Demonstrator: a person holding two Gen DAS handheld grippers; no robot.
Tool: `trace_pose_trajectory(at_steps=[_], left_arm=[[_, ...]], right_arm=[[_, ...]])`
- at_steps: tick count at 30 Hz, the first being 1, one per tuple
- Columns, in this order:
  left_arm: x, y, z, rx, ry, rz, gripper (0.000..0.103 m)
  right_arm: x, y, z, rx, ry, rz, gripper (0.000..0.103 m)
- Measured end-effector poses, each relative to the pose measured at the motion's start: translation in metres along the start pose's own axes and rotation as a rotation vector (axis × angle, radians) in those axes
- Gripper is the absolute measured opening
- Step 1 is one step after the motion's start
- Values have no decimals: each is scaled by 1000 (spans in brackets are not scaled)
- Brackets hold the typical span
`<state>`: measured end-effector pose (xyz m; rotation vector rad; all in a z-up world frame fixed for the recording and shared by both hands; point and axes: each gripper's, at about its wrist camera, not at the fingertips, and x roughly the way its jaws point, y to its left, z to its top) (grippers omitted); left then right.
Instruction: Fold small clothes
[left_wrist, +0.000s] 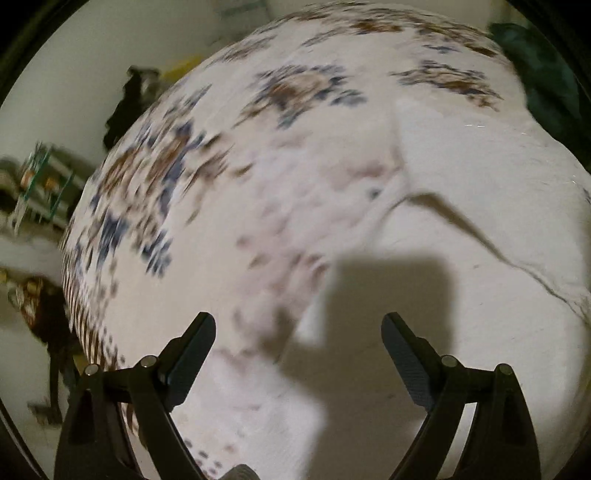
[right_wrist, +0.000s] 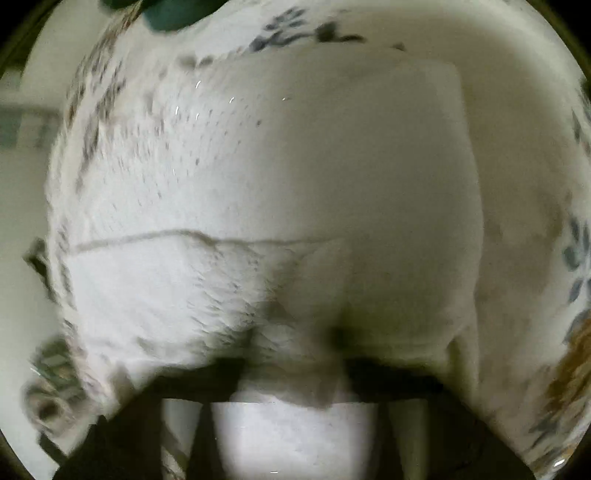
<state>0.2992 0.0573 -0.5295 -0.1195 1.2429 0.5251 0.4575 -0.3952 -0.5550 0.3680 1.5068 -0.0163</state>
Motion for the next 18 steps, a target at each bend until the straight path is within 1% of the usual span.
trace_pose_trajectory(at_steps=[2, 3, 4, 5, 6, 7, 8, 9, 10, 11, 12, 14, 15, 16, 18], left_arm=[[1, 17, -8, -38, 14, 7, 92], [1, 21, -11, -50, 18, 7, 92], [0, 26, -13, -60, 23, 4, 92], [3, 31, -16, -68, 30, 1, 92], [5, 34, -16, -71, 36, 1, 92], [8, 37, -17, -74, 42, -5, 92], [10, 40, -18, -78, 50, -16, 92], [13, 42, -19, -81, 57, -30, 92], [15, 44, -19, -79, 62, -47, 92], [15, 44, -19, -74, 65, -63, 92], [17, 47, -20, -63, 70, -81, 92], [20, 52, -22, -49, 87, -119, 92], [20, 55, -24, -45, 97, -134, 92], [20, 58, -26, -40, 110, -153, 92], [18, 67, -33, -33, 136, -200, 92]], right_arm=[[-31, 5, -1, -40, -120, -32, 6], [-45, 3, 0, -27, -166, -37, 6], [-55, 0, 3, -12, -200, -49, 6], [-65, -5, 7, 2, -237, -88, 6], [-68, -10, 13, 10, -255, -117, 6], [-62, -17, 21, 28, -230, -117, 6], [-52, -23, 28, 45, -176, -109, 7], [-40, -32, 34, 67, -110, -89, 10], [-29, -38, 38, 89, -53, -61, 15], [-24, -43, 37, 111, -16, -37, 17], [-29, -49, 32, 137, -21, -18, 21], [-44, -58, 13, 170, -38, 5, 33], [-53, -64, -3, 192, -32, 25, 45], [-61, -73, -23, 219, -24, 45, 54], [-68, -86, -63, 260, 16, 54, 58]])
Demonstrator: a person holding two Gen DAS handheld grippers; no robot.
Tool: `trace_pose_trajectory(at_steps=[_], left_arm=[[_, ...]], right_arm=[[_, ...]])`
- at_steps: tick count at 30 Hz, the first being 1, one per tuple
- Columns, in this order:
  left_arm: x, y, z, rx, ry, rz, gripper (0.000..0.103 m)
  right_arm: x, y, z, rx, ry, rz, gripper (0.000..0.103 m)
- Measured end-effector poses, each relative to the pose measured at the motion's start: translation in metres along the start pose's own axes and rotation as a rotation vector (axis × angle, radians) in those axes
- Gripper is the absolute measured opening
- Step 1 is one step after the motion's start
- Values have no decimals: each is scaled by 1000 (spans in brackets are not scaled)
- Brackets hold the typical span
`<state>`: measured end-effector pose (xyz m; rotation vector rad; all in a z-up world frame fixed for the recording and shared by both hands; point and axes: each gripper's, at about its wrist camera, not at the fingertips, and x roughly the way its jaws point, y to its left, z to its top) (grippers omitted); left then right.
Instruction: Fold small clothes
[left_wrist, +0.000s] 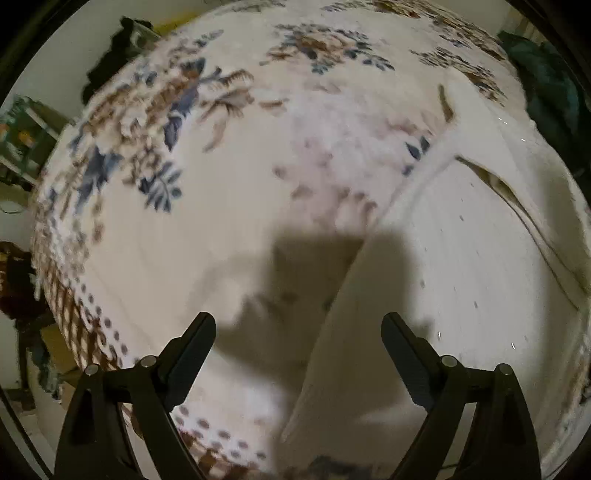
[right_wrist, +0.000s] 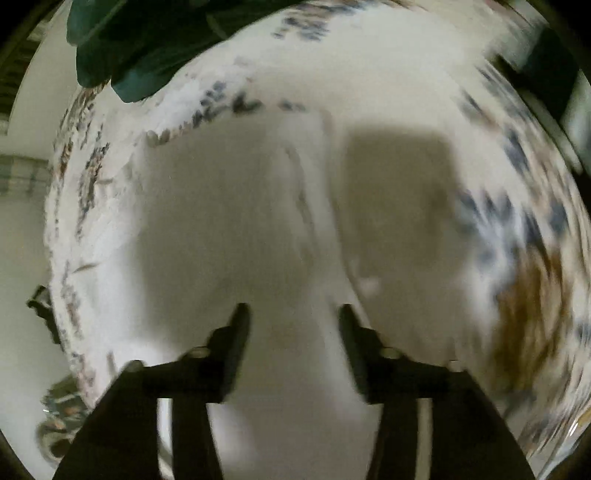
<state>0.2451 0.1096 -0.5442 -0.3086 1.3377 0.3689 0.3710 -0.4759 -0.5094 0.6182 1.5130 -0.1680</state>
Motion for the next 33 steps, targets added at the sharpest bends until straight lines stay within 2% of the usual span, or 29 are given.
trace_pose_trajectory(at_steps=[2, 4, 5, 8, 10, 11, 12, 13, 15, 17, 18, 20, 21, 23, 24, 25, 26, 27, 28, 29, 31, 33], left_arm=[[-1, 7, -8, 11, 25, -30, 92], [3, 12, -17, 31, 57, -69, 92], [10, 13, -23, 48, 86, -86, 92], [36, 10, -32, 79, 172, -157, 90], [53, 6, -40, 90, 214, -239, 48], [56, 4, -42, 97, 224, -248, 9], [56, 4, -43, 94, 222, -279, 6], [49, 5, -44, 92, 190, -292, 6], [36, 8, -46, 119, 138, -276, 6], [36, 20, -50, 109, 132, -267, 6], [40, 25, -52, 98, 144, -273, 6], [45, 28, -54, 84, 158, -300, 7], [42, 27, -52, 85, 164, -316, 11], [33, 21, -47, 108, 164, -295, 10], [23, 16, -46, 128, 152, -279, 13], [15, 13, -46, 138, 137, -260, 19], [8, 11, -45, 144, 123, -241, 37], [-3, 10, -45, 146, 101, -233, 46], [-15, 9, -46, 140, 76, -231, 63], [-24, 9, -48, 133, 54, -222, 67], [-48, 4, -54, 120, -2, -191, 67], [-65, -12, -60, 127, -41, -168, 67]], right_arm=[[1, -21, -38, 23, 47, -18, 58], [10, -42, -76, 43, 105, -53, 67], [20, -55, -96, 65, 139, -71, 67], [52, -87, -138, 150, 232, -52, 67], [72, -100, -160, 209, 287, -25, 67], [80, -102, -172, 219, 299, 6, 66], [83, -100, -180, 210, 294, 28, 51], [83, -95, -189, 179, 286, 33, 11], [71, -89, -203, 140, 231, 2, 9], [57, -96, -207, 141, 166, -75, 8], [55, -106, -209, 175, 160, -87, 8], [64, -108, -209, 198, 203, -52, 9], [65, -101, -207, 170, 220, -68, 11], [65, -81, -198, 124, 250, -84, 17], [61, -73, -194, 109, 258, -87, 25], [55, -64, -190, 88, 251, -80, 38], [47, -58, -183, 73, 238, -66, 46], [35, -59, -180, 67, 224, -49, 62], [23, -58, -173, 65, 214, -18, 65], [11, -57, -165, 58, 208, 20, 66], [-6, -56, -146, 53, 192, 68, 67], [-23, -54, -112, 52, 177, 133, 67]])
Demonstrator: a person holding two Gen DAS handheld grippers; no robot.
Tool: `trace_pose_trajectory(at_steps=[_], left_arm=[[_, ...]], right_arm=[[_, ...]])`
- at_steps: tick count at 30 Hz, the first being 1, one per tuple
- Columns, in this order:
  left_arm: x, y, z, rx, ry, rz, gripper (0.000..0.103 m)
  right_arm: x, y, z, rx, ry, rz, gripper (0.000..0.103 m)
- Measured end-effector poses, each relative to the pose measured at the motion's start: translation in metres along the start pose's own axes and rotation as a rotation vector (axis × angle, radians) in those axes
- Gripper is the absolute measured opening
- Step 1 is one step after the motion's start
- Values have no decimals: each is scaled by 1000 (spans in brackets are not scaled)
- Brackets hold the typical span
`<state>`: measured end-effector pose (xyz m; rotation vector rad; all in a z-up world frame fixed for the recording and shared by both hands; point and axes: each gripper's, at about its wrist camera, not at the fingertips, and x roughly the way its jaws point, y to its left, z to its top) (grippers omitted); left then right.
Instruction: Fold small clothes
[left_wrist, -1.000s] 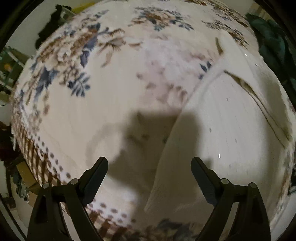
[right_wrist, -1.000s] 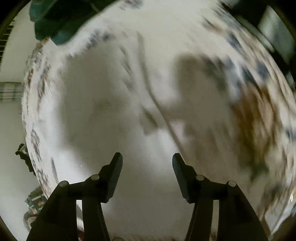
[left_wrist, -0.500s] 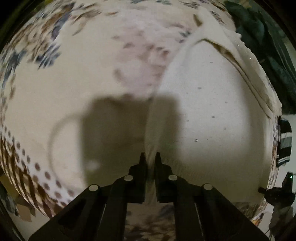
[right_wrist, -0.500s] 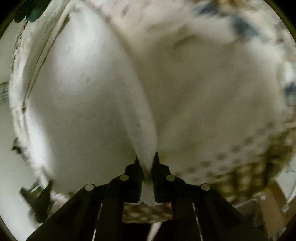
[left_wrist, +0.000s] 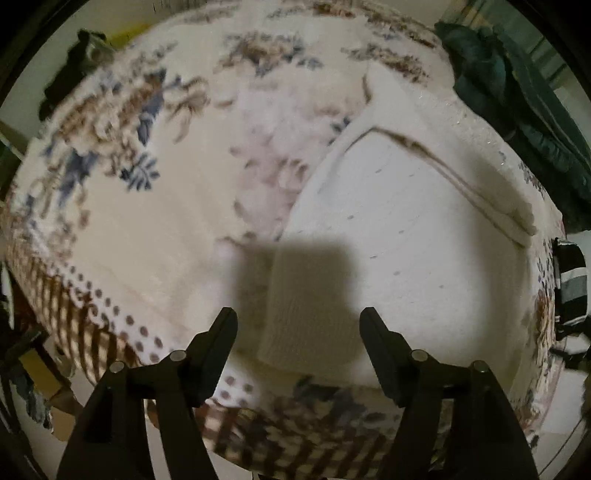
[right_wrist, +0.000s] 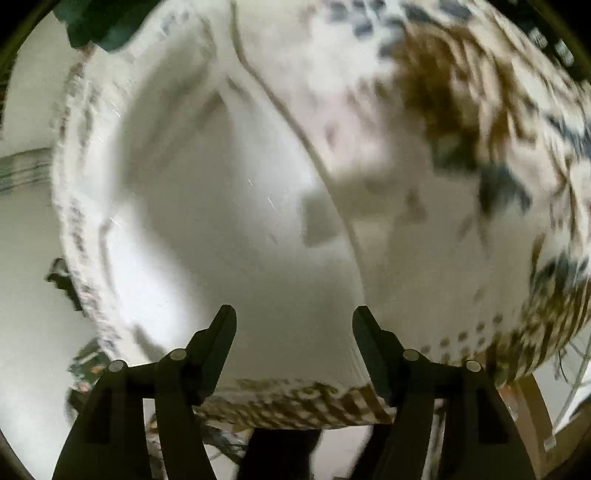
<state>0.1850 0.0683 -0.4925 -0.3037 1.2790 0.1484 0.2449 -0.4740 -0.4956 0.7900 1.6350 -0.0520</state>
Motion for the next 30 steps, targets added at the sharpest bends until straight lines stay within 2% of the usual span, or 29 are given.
trace_pose_trajectory(at_steps=[2, 6, 9, 14, 16, 19, 20, 21, 22, 23, 26, 29, 30], left_arm=[[-8, -20, -5, 24, -12, 15, 67], [-7, -107, -33, 82, -15, 18, 67], [11, -183, -62, 135, 28, -30, 67], [50, -304, -117, 256, 143, -128, 67], [66, -337, -137, 317, 185, -139, 67], [95, -381, -166, 400, 249, -118, 66], [102, -390, -172, 417, 258, -105, 58], [107, -395, -175, 430, 249, -84, 30], [109, -397, -175, 432, 238, -77, 12], [111, -396, -173, 416, 237, -72, 2], [97, -389, -163, 353, 191, -106, 0], [80, -392, -158, 353, 156, -114, 0], [73, -394, -158, 353, 152, -121, 0]], right_arm=[[-18, 8, 44, -13, -4, 67, 67], [-36, 13, 139, -71, 10, 136, 67], [-37, 12, 206, -156, 44, 81, 67], [-44, -24, 271, -236, 91, 27, 67], [-42, -38, 293, -241, 112, 56, 67], [-35, -49, 313, -230, 136, 115, 67], [-27, -45, 321, -225, 146, 145, 67], [-21, -41, 325, -220, 152, 174, 67], [-12, -34, 334, -215, 161, 209, 67], [-4, -26, 339, -213, 170, 233, 67], [32, 5, 351, -203, 192, 287, 67], [62, 23, 365, -160, 201, 295, 67], [69, 28, 366, -156, 196, 294, 59]])
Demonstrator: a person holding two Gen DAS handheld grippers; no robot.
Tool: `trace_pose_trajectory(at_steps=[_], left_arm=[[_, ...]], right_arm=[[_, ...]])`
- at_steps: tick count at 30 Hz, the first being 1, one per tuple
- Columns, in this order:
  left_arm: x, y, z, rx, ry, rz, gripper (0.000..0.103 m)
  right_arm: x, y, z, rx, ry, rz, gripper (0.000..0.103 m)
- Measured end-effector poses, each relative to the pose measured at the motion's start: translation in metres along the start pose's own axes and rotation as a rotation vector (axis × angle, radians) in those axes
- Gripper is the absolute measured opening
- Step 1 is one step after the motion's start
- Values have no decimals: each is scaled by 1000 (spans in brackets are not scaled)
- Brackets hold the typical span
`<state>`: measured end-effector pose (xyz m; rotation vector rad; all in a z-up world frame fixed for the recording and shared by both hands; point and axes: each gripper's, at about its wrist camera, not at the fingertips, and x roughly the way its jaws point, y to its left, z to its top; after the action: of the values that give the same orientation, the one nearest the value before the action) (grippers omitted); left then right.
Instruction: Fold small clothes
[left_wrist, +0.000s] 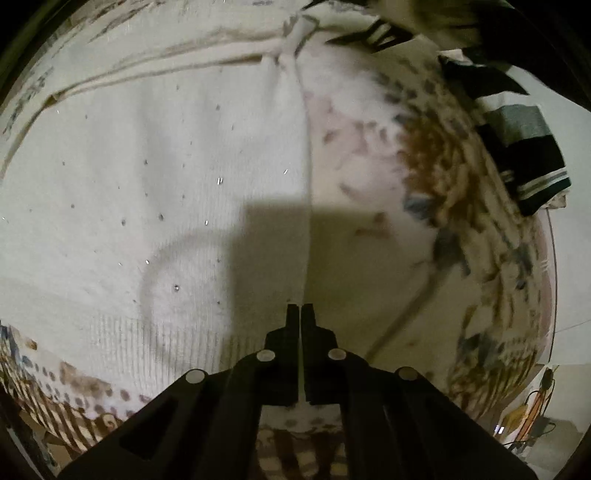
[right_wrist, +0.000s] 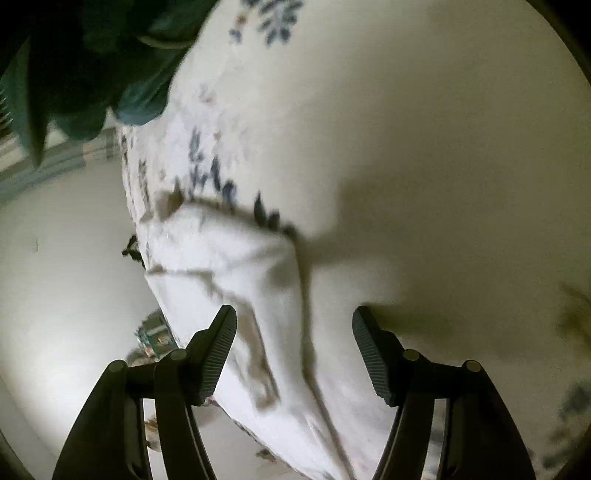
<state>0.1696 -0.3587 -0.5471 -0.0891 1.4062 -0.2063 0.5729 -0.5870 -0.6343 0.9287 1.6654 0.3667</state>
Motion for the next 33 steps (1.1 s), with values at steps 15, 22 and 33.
trace_pose_trajectory(at_steps=[15, 22, 33], left_arm=[[16, 10, -3, -81, 72, 29, 18], [53, 17, 0, -79, 116, 110, 55], [10, 36, 4, -138, -46, 83, 7]], right_arm=[[9, 35, 14, -112, 23, -157, 47], [10, 27, 12, -120, 59, -138, 58], [19, 39, 11, -161, 47, -156, 8]])
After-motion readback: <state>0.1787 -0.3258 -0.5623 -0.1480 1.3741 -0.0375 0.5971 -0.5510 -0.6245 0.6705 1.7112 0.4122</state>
